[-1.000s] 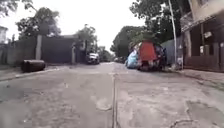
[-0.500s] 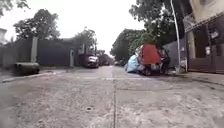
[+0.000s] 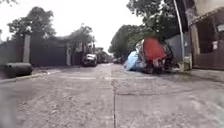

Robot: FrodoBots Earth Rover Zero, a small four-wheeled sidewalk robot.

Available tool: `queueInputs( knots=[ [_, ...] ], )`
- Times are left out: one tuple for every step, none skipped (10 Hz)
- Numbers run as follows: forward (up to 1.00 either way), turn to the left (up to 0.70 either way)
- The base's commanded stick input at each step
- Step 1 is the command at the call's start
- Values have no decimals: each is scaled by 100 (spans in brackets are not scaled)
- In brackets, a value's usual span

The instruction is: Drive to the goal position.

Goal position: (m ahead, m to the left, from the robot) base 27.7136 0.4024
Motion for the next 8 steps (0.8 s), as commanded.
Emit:
queueInputs(
  knots=[
    [100, 0],
    [100, 0],
    [100, 0],
    [100, 0],
    [100, 0],
    [100, 0],
    [100, 0],
    [100, 0]
  ],
)
